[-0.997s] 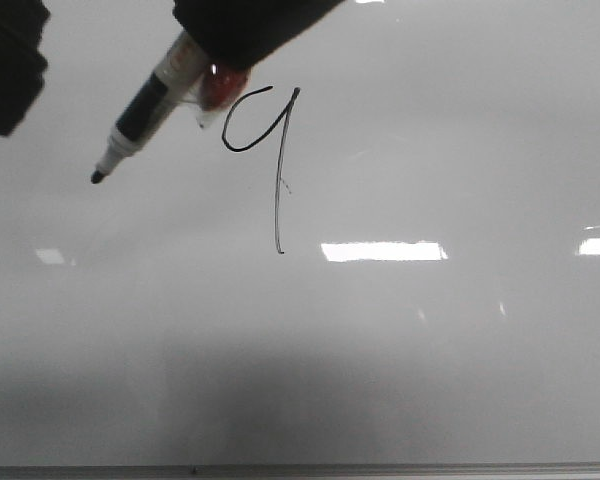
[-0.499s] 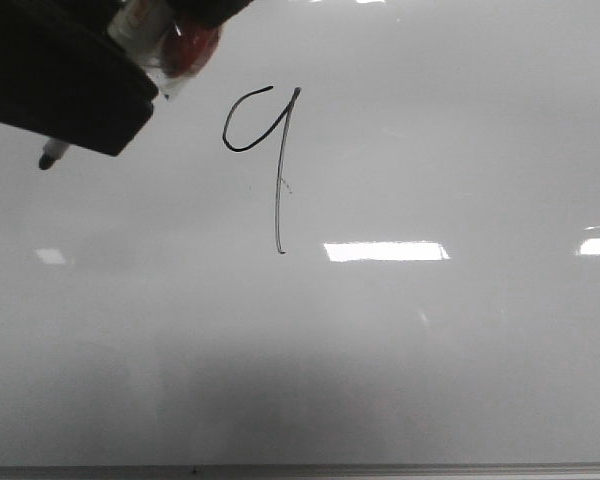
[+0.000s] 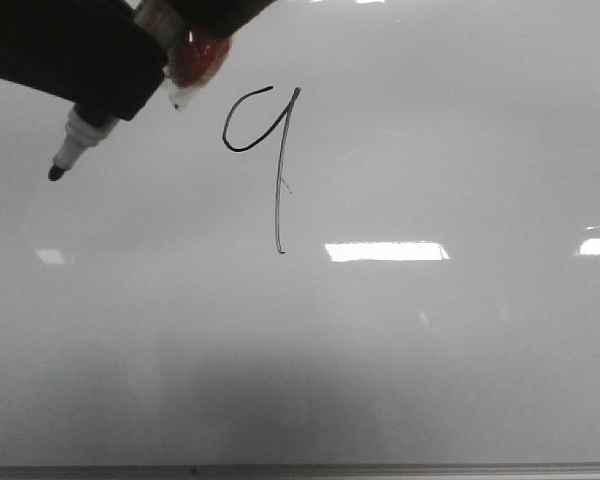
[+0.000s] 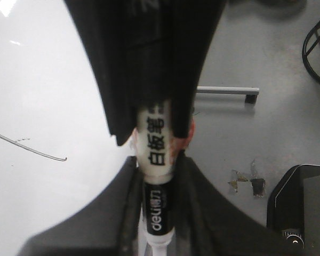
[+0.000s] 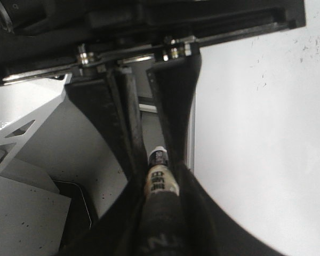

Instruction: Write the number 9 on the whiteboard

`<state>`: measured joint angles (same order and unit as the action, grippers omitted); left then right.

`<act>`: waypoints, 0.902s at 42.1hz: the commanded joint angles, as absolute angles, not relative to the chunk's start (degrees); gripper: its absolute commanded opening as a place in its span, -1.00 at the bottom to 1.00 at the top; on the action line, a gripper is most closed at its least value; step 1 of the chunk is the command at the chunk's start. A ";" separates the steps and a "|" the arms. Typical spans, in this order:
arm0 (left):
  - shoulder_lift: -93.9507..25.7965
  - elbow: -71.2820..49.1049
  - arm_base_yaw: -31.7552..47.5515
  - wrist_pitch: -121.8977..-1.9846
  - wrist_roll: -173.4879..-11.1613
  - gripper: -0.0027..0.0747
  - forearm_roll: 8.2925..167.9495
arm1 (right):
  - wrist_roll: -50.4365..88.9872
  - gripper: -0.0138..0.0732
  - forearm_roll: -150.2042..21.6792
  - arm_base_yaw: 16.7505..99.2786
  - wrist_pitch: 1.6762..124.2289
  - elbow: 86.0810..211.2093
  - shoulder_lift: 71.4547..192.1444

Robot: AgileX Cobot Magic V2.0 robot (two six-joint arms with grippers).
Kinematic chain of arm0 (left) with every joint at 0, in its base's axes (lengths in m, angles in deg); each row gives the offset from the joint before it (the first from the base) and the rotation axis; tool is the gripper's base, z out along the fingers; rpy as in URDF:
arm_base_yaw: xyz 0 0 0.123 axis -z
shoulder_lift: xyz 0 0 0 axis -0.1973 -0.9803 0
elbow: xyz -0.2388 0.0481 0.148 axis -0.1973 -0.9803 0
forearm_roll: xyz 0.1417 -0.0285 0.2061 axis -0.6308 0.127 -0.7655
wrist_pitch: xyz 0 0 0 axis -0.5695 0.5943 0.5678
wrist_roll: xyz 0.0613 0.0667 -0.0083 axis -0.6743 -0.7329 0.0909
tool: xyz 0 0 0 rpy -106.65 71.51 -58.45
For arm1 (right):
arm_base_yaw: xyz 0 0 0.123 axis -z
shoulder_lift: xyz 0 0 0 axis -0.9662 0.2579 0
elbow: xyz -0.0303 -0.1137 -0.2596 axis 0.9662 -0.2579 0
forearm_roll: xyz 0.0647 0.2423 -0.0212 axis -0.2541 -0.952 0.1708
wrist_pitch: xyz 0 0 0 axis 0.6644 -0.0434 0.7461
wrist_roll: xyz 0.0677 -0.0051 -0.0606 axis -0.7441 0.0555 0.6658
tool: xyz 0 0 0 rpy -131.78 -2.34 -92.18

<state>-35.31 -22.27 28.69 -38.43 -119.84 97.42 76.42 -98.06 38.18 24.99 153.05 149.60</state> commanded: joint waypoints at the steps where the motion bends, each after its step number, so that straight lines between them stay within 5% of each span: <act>1: -34.60 -20.19 29.24 -41.15 -119.40 -0.98 99.85 | 75.95 -0.02 -102.70 38.19 27.10 155.08 147.48; 5: -34.60 -20.19 29.24 -41.81 -117.87 -0.98 99.85 | 73.42 0.57 -103.85 38.37 30.00 155.10 146.68; 11: -34.60 -20.42 29.03 -42.73 -114.90 -0.98 97.64 | 70.07 0.71 -102.36 39.15 34.35 155.10 143.85; 30: -34.60 -20.62 5.93 -42.40 -91.98 -0.98 91.26 | 53.63 0.06 -95.20 53.40 35.34 140.92 123.02; 38: -34.60 -22.45 -6.55 -44.07 -87.84 -0.98 91.38 | 44.73 -0.53 -93.01 62.51 38.34 126.43 109.86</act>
